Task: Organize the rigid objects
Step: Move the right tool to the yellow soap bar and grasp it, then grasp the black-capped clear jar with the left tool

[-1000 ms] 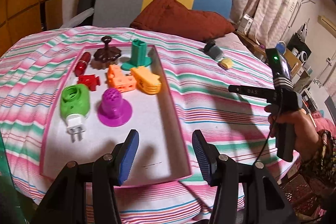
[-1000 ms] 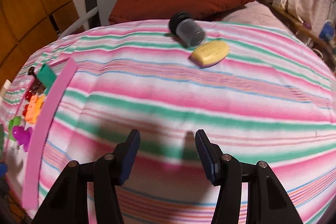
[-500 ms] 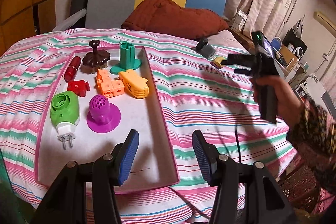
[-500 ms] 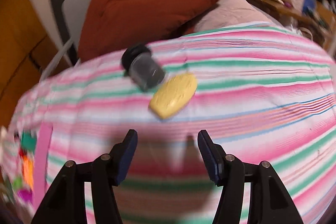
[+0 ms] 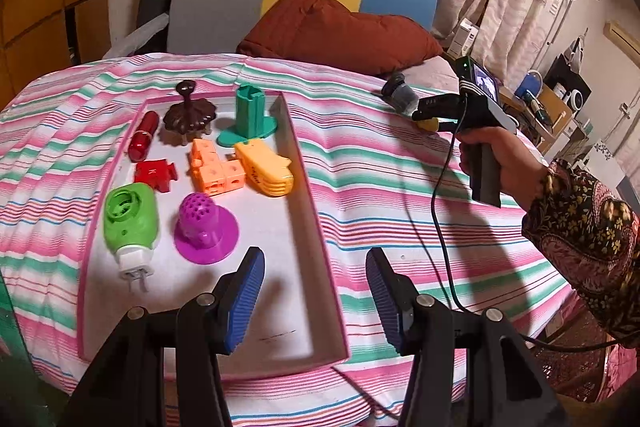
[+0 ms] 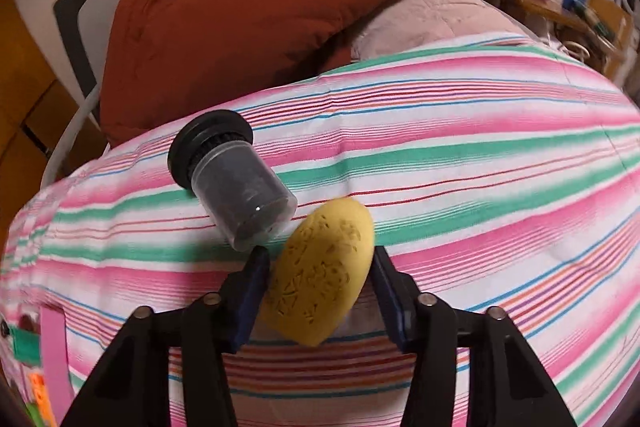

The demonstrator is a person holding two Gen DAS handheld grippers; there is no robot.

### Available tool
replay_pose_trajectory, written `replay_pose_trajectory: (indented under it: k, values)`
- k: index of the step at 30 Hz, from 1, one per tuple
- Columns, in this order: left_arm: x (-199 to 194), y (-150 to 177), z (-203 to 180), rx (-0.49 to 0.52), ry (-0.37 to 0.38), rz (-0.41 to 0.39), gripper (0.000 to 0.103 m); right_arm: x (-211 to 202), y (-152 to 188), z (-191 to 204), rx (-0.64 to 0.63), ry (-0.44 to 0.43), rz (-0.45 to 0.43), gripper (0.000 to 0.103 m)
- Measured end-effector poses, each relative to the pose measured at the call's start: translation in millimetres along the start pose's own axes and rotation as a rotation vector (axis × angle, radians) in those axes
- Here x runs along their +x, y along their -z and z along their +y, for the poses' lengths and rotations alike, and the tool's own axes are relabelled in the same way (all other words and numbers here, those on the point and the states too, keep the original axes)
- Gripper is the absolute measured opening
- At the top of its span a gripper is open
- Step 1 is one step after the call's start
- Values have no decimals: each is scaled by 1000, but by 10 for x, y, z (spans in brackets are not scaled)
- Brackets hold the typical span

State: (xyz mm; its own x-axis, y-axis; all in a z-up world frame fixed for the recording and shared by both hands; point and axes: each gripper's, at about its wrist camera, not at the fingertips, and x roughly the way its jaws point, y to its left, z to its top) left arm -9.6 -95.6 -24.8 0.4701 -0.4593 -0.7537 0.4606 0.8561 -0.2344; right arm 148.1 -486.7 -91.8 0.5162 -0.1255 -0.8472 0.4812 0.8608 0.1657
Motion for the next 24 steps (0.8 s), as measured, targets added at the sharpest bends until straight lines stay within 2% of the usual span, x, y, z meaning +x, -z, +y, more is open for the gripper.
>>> replay_pose_trajectory:
  k: [7,13,17,21,24]
  values:
    - [136,-257,-320,76,36,-10,53,-257,259,-375,-63,-30,37,44]
    - [468,-833,-885,176,27,-33,53,-510,561,-742,-81,-55,84,44]
    - [832,-1331,-1272,223,-3,-71,54,-587,665,-906,-23,-109,62,44]
    - [1323,-1775,-1577,268,-62,-79,54,-519,589,-920,-38,-103,89,44]
    - [1751,-2017,-1698,299,-33,-34,54,-528,569,-943,-45,-120,108,44]
